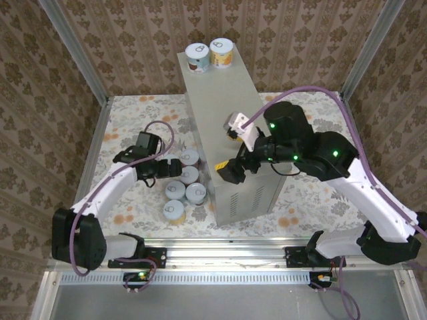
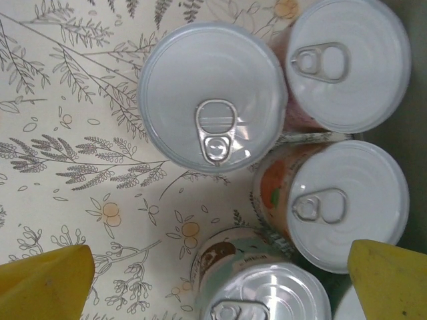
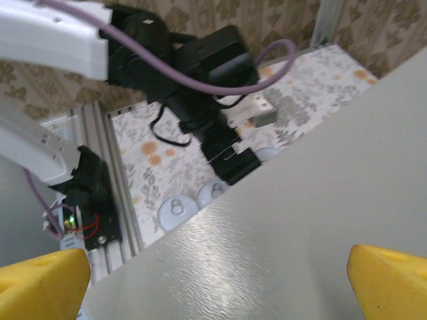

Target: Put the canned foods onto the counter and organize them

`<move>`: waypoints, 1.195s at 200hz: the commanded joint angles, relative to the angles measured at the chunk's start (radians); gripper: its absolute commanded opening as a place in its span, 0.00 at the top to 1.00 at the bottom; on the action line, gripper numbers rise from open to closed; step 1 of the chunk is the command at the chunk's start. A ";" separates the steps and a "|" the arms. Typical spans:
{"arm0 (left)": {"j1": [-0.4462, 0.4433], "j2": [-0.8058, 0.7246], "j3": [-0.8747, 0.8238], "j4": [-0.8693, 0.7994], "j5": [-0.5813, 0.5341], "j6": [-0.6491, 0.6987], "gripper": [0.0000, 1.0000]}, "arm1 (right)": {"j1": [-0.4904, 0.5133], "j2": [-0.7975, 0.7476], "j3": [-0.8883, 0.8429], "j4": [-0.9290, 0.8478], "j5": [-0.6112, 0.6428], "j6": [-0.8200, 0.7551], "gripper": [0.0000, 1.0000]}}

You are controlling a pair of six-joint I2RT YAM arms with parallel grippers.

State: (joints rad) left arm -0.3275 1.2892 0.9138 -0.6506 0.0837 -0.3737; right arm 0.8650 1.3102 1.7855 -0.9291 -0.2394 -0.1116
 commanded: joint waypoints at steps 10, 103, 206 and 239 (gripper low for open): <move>0.019 0.054 0.022 0.023 0.023 0.013 0.03 | 0.039 0.034 0.073 -0.089 0.025 -0.023 0.00; 0.017 0.212 0.065 0.082 -0.044 0.012 0.05 | 0.050 0.169 0.175 -0.115 0.035 -0.066 0.00; 0.014 0.338 0.120 0.153 -0.104 0.013 0.09 | 0.045 0.229 0.204 -0.125 0.060 -0.113 0.00; 0.014 0.367 0.146 0.153 -0.117 0.009 0.13 | 0.037 0.234 0.203 -0.122 0.060 -0.115 0.00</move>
State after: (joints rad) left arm -0.3126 1.6283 1.0271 -0.5121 -0.0006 -0.3698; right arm 0.9077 1.5318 1.9644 -1.0298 -0.1940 -0.2081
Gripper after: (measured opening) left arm 0.877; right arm 0.999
